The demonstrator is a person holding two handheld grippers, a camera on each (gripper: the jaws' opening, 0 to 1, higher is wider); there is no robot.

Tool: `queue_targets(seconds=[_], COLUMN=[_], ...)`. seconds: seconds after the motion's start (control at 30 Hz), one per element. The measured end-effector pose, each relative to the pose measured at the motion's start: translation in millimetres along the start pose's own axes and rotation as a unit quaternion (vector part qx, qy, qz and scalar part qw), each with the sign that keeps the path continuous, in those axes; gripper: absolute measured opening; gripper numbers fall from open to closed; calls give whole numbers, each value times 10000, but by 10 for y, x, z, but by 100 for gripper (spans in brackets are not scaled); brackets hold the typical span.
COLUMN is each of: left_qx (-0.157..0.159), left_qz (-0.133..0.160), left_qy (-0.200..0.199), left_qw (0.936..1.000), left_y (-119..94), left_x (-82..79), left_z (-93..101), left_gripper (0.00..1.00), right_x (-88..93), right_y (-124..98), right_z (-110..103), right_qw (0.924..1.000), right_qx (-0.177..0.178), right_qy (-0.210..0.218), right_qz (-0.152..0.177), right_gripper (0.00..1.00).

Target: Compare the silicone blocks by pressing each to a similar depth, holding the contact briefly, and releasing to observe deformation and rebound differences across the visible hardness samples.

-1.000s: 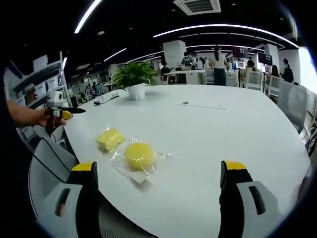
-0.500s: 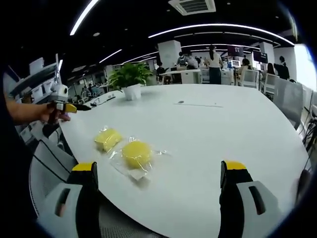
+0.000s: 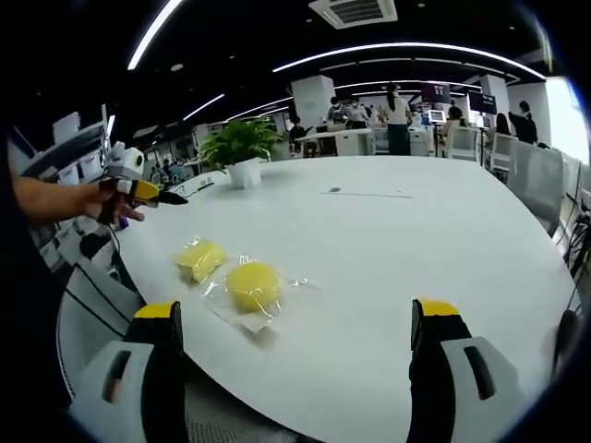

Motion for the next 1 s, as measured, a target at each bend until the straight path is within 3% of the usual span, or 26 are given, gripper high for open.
queue_targets(seconds=[0.13,0.23,0.37,0.47,0.57,0.73,0.8,1.0], left_qx=[143,233,306,589,536,455,248,381], left_qz=[-235,-255,-229,-273,-557,-786,-899,-1108], left_qy=[-135,-669,-758,-862,-942,-1166,-1178,-1352], left_qw=[9995,9972,9964,9942,9926,9890,9886,9839], left_y=[142,246,377,527,641,790,821,957], left_x=[38,6,-37,-14,96,242,289,370], left_z=[60,121,176,249,216,140,73,114], left_gripper=[100,100,97,99,99,96,95,90], right_x=[1,23,38,28,4,0,5,27], right_y=[-7,-6,-10,-7,0,6,9,12], right_z=[20,18,7,6,15,24,25,39], right_qw=[10000,9998,9998,9998,9998,9998,9998,9998], right_qx=[-15,-42,-93,-120,-147,-156,-167,-166], right_qy=[4,-150,-137,-123,-73,-57,-40,8], right_qz=[4,-89,-123,-125,-90,-96,-86,-93], right_gripper=[96,96,96,96,96,96,96,96])
Point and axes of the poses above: the point that each gripper's makers call its tool centre point, and the gripper's own axes: y roughly forward along the fingers, z roughly to its right, x roughly out of its underside, the point moved 4 cm from there along -y, roughly backward along the fingers, and after that the axes turned 2 degrees about y, right-handed, at the moved point
